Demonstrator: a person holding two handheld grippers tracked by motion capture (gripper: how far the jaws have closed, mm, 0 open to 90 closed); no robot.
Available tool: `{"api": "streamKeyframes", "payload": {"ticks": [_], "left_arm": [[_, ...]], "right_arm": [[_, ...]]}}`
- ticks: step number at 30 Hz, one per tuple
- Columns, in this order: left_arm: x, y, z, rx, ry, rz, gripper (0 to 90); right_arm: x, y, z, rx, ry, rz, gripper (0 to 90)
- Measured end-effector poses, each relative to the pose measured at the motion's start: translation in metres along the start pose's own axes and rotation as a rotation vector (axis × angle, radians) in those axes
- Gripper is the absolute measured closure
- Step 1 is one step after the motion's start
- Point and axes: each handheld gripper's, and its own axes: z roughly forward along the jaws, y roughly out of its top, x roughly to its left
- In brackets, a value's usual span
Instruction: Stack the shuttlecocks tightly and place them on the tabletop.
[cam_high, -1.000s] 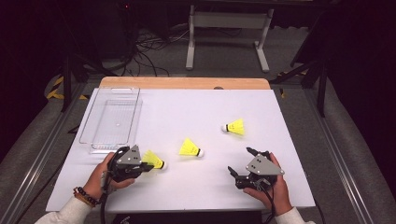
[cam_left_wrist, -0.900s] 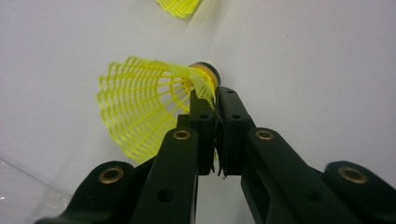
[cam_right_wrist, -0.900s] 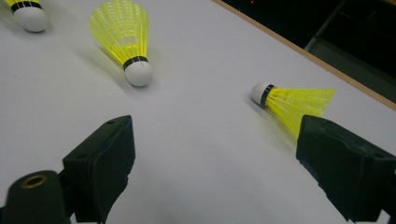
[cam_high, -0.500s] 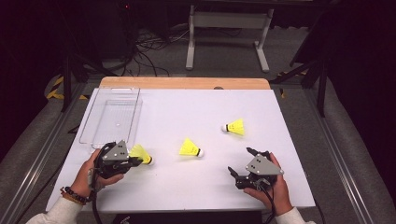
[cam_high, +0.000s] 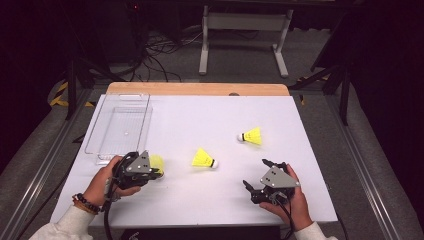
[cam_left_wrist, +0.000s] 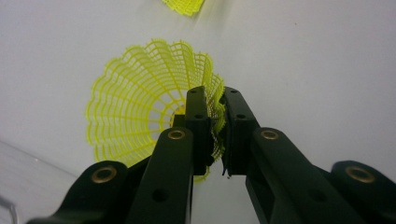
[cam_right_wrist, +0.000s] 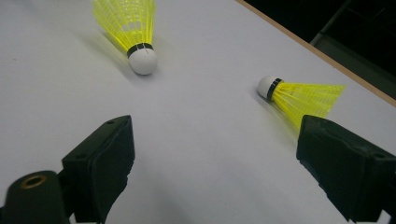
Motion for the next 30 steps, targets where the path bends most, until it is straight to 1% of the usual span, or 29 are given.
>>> {"api": "streamKeyframes", "payload": {"ticks": [1,3,4,7,9,13,14,15,16,18,19,21,23,25,27,29,30], "left_arm": [[-0.001,0.003,0.002,-0.004,-0.009,0.012,81.8],[-0.003,0.008,0.006,0.007,-0.008,0.032,80.7],[-0.004,0.011,0.008,0.008,-0.013,0.041,80.0],[-0.007,0.019,0.014,0.016,-0.019,0.07,79.8],[-0.009,0.025,0.019,0.021,-0.022,0.082,77.7],[-0.016,0.037,0.03,0.047,-0.023,0.127,76.9],[-0.016,0.037,0.03,0.047,-0.023,0.127,76.7],[-0.019,0.042,0.035,0.06,-0.028,0.151,76.8],[-0.02,0.045,0.037,0.065,-0.026,0.163,76.8],[-0.023,0.05,0.042,0.073,-0.033,0.176,77.2],[-0.023,0.05,0.042,0.073,-0.033,0.176,77.3],[-0.026,0.054,0.049,0.093,-0.033,0.2,77.5],[-0.028,0.057,0.053,0.093,-0.037,0.204,76.6],[-0.03,0.061,0.059,0.103,-0.045,0.217,76.0],[-0.033,0.062,0.063,0.106,-0.061,0.221,75.3],[-0.034,0.064,0.067,0.121,-0.059,0.233,73.9],[-0.035,0.064,0.069,0.124,-0.061,0.23,73.8]], "right_arm": [[0.0,0.0,0.0,-0.004,-0.008,0.0,12.6],[-0.001,0.0,-0.001,-0.007,-0.012,0.009,12.7],[-0.002,0.0,0.0,-0.005,-0.012,0.01,12.7],[-0.001,-0.001,0.001,0.005,-0.001,0.011,12.7],[0.0,-0.001,0.002,0.011,0.014,0.01,12.7],[0.002,-0.001,0.003,0.017,0.023,0.0,12.7],[0.003,-0.001,0.003,0.018,0.023,-0.001,12.7],[0.003,-0.001,0.004,0.019,0.026,0.001,12.7],[0.003,-0.001,0.004,0.021,0.026,0.001,12.7],[0.003,-0.001,0.004,0.024,0.026,-0.001,12.7],[0.003,-0.001,0.004,0.025,0.028,-0.002,12.7],[0.003,-0.001,0.004,0.029,0.029,-0.008,12.7],[0.004,-0.001,0.005,0.032,0.033,-0.012,12.7],[0.005,-0.002,0.005,0.038,0.037,-0.02,12.7],[0.006,-0.001,0.005,0.042,0.04,-0.03,12.7],[0.007,-0.001,0.006,0.047,0.039,-0.038,12.6],[0.008,-0.001,0.006,0.05,0.041,-0.044,12.6]]}}
